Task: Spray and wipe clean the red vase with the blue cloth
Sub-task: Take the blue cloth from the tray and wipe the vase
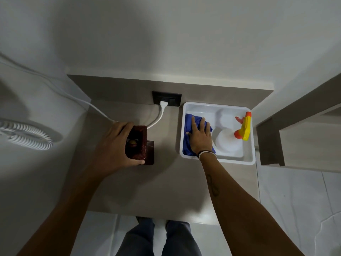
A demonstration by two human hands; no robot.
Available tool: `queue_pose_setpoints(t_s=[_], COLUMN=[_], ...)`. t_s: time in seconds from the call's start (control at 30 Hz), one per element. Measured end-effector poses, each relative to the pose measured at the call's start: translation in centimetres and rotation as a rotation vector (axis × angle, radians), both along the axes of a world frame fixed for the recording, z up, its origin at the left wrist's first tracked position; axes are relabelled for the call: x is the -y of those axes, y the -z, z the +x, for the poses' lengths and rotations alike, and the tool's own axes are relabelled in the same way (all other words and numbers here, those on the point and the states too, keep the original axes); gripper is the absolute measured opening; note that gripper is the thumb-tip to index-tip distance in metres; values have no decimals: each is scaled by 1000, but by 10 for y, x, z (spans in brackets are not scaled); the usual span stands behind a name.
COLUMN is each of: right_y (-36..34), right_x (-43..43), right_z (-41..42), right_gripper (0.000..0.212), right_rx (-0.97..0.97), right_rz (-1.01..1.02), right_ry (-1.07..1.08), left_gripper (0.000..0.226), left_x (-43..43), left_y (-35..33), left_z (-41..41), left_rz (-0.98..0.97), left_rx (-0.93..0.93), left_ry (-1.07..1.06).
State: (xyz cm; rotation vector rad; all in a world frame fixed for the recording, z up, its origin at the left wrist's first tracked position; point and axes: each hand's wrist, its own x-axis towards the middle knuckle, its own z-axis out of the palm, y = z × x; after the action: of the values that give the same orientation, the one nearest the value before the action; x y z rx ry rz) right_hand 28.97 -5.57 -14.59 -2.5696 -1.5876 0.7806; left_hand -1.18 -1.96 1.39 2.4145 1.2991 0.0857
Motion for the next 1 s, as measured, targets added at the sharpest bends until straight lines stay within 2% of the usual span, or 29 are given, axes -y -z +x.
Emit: queue_pose_setpoints(t_s=[0.17,0.33,0.43,0.6,0.73,0.87,1.0], right_y=[5,-2,-15,-55,-90,-106,-112], right_x=[-6,-14,-10,24,61,84,82], right_z=[-11,-11,-8,-29,-80,-149,-204], right_gripper=[70,52,45,45,41,56,57], right_rx=[147,140,50,-156,-292,-455,-565], right_rz=[36,121,229,626,931,920,907], right_ry=[-34,-11,114,450,429,423,305], left_gripper=[120,117,113,110,104,110,109], left_x=[0,1,-2,-8,-11,-16,-17], left_y=[-2,2,11,30,40,50,50], left_z=[0,-4,-18,-49,-67,-82,-85], left_rz=[-33,-60,-61,-154,-165,-162,-184], left_rx=[16,102,218,421,510,544,524], left_ry=[-10,-49,-84,-103,-89,-49,-12])
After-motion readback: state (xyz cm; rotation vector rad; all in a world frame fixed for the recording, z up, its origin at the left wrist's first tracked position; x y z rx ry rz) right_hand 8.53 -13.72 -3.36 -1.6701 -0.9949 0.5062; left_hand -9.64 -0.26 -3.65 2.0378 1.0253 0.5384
